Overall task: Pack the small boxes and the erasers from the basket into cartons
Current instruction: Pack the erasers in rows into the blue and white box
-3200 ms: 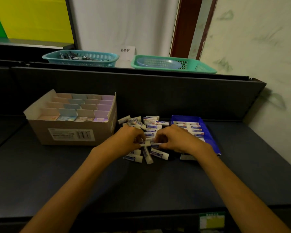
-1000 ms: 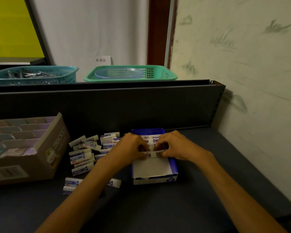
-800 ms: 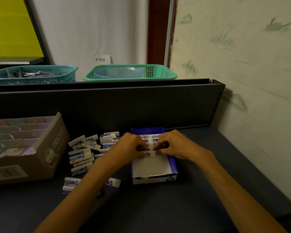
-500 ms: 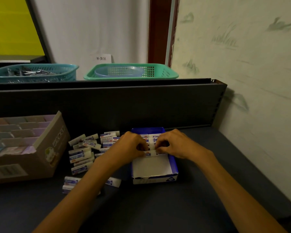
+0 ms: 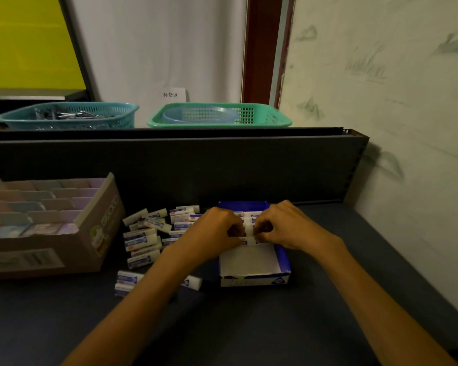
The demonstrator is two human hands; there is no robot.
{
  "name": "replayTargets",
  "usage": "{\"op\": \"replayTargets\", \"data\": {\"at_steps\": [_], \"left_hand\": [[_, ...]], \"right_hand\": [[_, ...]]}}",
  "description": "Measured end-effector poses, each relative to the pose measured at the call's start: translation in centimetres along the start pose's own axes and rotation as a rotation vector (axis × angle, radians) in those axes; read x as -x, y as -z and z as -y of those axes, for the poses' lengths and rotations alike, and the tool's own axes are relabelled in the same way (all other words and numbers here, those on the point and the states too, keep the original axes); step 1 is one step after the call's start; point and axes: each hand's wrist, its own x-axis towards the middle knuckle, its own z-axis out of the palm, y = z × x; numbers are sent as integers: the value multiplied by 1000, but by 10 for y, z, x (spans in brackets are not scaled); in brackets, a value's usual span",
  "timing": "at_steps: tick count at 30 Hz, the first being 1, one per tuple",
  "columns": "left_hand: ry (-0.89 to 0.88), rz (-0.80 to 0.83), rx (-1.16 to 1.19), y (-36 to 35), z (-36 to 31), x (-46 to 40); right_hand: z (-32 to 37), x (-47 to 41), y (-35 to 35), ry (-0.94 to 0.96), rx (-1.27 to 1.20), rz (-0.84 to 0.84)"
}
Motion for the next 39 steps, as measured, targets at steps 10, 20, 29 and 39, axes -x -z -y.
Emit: {"op": "replayTargets", "data": {"at_steps": [10,20,29,39], "left_hand": [[227,-89,-236,36,35,54],[296,-122,-173,48,67,124],[258,-78,-80,46,76,174],[268,63,-1,26,78,179]], "right_hand": [[47,-5,-3,99,-98,-202],[107,-11,-16,181,-73,-174],[147,9,-28,222,-112,-127],[155,29,-42,161,-119,-35]]}}
